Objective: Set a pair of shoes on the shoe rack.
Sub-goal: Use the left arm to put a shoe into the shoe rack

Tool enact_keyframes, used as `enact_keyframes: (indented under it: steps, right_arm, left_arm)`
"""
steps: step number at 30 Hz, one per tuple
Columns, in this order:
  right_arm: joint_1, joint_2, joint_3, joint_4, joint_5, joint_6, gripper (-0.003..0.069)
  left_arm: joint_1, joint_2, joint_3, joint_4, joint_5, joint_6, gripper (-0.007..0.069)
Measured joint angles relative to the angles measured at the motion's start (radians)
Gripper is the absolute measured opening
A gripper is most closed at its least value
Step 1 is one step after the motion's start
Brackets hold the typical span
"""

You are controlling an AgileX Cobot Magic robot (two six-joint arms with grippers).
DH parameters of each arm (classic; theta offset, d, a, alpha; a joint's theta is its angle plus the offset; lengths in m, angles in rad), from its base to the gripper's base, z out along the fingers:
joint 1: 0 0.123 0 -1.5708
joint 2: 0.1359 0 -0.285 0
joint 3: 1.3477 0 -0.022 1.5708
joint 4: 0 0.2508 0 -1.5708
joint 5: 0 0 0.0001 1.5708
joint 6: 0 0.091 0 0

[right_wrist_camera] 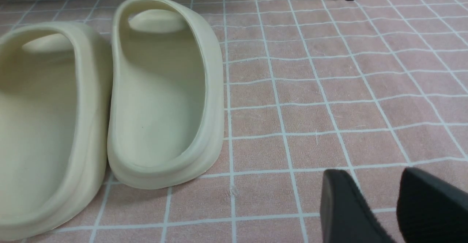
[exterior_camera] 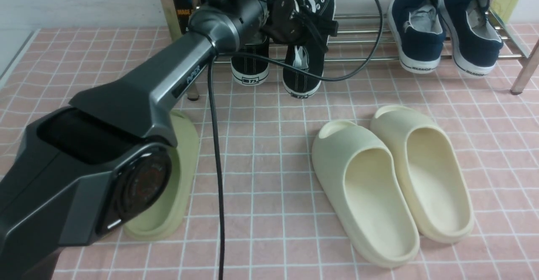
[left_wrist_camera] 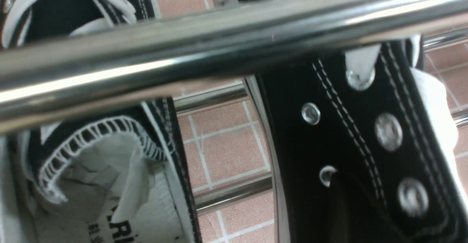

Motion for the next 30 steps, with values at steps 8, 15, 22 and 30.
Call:
enact_keyframes:
  steps: [8, 15, 22, 30]
  right_arm:
    - [0.000, 0.000, 0.000, 0.000, 0.000, 0.000, 0.0239]
    - [0.000, 0.000, 0.000, 0.000, 0.000, 0.000, 0.0239]
    - [0.000, 0.000, 0.000, 0.000, 0.000, 0.000, 0.0239]
    - [0.000, 0.000, 0.000, 0.001, 0.000, 0.000, 0.0239]
  left_arm:
    - [-0.010, 0.006, -0.009, 0.013, -0.001, -0.003, 0.0235]
    - [-0.025, -0.053, -0.009, -0.007, 0.073, -0.003, 0.0316]
    - [-0.045, -0.181, -0.022, -0.120, 0.303, 0.099, 0.0140]
    - [-0.081, -0.072, 0.001, -0.268, 0.530, 0.218, 0.0002]
